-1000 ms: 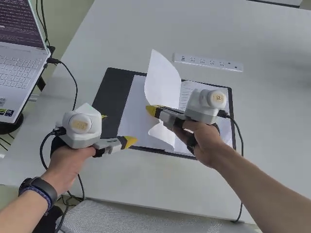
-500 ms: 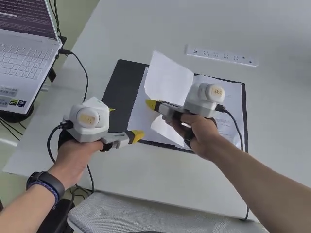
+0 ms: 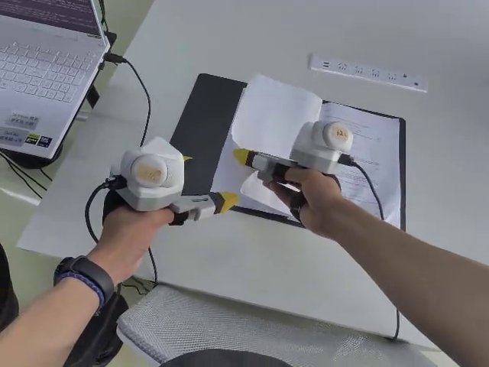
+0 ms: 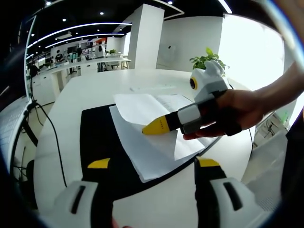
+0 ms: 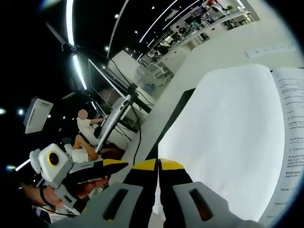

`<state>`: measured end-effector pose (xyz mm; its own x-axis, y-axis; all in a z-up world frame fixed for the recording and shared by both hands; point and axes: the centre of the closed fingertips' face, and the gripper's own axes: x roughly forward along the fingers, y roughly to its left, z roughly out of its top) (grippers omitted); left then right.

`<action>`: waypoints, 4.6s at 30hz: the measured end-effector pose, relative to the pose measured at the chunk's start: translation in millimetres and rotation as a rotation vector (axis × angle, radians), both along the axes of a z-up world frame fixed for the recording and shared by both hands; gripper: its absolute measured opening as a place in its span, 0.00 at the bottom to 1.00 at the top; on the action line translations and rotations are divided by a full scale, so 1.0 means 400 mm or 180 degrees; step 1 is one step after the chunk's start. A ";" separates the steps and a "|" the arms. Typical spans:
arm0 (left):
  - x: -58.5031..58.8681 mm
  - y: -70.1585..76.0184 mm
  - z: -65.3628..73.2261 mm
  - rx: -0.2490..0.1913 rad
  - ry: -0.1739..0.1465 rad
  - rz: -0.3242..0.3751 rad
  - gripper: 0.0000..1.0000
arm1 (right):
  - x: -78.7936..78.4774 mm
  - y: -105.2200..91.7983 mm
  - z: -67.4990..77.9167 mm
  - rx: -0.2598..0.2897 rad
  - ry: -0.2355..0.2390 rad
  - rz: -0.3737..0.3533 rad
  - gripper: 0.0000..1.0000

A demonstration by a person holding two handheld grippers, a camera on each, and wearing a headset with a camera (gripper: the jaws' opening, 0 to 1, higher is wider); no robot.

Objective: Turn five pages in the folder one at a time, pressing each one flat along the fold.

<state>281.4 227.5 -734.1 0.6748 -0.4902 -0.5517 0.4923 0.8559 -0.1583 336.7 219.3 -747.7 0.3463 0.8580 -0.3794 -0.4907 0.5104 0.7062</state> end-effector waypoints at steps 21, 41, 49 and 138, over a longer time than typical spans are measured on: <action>-0.009 0.034 -0.018 -0.0051 0.0078 0.0123 0.69 | -0.015 0.021 -0.159 -0.0351 0.0305 0.0010 0.00; 0.004 0.014 -0.017 -0.0005 0.0019 -0.0005 0.60 | 0.007 0.045 -0.176 -0.0162 0.0304 0.0034 0.19; 0.004 -0.007 -0.026 0.0102 0.0015 -0.0179 0.47 | -0.016 0.048 -0.135 -0.0020 0.0358 0.0060 0.31; 0.050 -0.025 -0.192 0.0630 0.0304 -0.0263 0.00 | 0.275 -0.350 -0.098 0.0210 0.0181 -0.1020 0.00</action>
<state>301.6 217.7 -810.9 0.5770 -0.4175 -0.7020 0.5529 0.8322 -0.0405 446.7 79.1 -787.0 0.5826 0.7321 -0.3530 -0.2714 0.5846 0.7646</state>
